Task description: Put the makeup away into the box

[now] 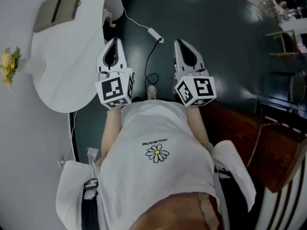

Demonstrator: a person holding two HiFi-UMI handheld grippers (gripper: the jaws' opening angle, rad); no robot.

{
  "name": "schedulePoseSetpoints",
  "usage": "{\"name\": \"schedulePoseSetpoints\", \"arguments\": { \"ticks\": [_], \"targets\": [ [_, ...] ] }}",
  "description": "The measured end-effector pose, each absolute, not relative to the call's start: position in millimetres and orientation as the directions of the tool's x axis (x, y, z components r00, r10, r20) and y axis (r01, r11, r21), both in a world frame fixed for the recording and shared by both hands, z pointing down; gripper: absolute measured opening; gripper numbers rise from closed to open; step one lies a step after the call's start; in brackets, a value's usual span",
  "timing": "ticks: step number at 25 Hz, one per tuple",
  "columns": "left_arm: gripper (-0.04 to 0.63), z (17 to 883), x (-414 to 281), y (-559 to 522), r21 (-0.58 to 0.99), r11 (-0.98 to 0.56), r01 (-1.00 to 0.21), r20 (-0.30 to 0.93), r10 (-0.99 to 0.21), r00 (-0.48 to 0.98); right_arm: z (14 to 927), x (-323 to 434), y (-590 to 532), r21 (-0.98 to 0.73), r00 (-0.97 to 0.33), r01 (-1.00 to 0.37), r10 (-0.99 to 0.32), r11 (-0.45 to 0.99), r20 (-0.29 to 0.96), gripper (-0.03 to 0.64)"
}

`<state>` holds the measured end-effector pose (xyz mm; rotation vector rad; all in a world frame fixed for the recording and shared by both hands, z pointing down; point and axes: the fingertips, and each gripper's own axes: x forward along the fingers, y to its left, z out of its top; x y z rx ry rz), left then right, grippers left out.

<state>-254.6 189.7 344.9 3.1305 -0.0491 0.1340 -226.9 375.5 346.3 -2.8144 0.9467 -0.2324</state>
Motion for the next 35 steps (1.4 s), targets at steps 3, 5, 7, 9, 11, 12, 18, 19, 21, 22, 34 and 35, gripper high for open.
{"name": "schedulePoseSetpoints", "arguments": {
  "ticks": [3,5,7,9,11,12,18,19,21,22,34,35],
  "targets": [
    [0.02,338,-241,198,-0.003,-0.999,-0.033,0.066,-0.033,0.997,345,-213,394,-0.196,0.807,-0.563,-0.585,-0.803,0.078,0.031],
    [0.02,333,-232,206,-0.031,-0.999,-0.026,0.056,-0.027,0.998,346,-204,405,-0.21,0.819,-0.547,-0.57,-0.811,0.071,0.031],
    [0.02,333,-221,214,-0.05,-0.999,-0.017,0.056,-0.02,0.998,348,-195,413,-0.205,0.824,-0.54,-0.562,-0.816,0.068,0.031],
    [0.02,338,-211,221,-0.055,-0.998,-0.007,0.062,-0.011,0.998,347,-190,418,-0.173,0.83,-0.54,-0.555,-0.824,0.058,0.029],
    [0.02,341,-198,230,-0.062,-0.998,0.016,0.059,0.012,0.998,344,-183,426,-0.131,0.842,-0.529,-0.538,-0.838,0.038,0.029],
    [0.02,340,-190,234,-0.067,-0.997,0.03,0.054,0.026,0.998,343,-177,430,-0.117,0.849,-0.521,-0.527,-0.846,0.03,0.029],
    [0.02,333,-133,236,-0.103,-0.992,0.077,0.01,0.076,0.997,342,-127,428,-0.115,0.867,-0.493,-0.499,-0.862,0.019,0.029],
    [0.02,333,-122,231,-0.105,-0.992,0.077,0.005,0.077,0.997,343,-117,423,-0.112,0.867,-0.494,-0.498,-0.862,0.017,0.029],
    [0.02,334,-96,218,-0.101,-0.992,0.073,0.004,0.073,0.997,346,-94,410,-0.106,0.863,-0.501,-0.505,-0.859,0.019,0.029],
    [0.02,336,-83,211,-0.094,-0.993,0.069,0.008,0.068,0.998,348,-83,402,-0.104,0.858,-0.507,-0.513,-0.855,0.028,0.029],
    [0.02,336,47,99,-0.026,-0.997,-0.077,0.016,-0.078,0.997,368,56,260,-0.05,0.695,-0.703,-0.701,-0.709,0.161,0.029],
    [0.02,336,56,87,-0.022,-0.995,-0.097,0.016,-0.097,0.995,367,69,245,-0.064,0.665,-0.729,-0.728,-0.681,0.164,0.029]
  ]
}}
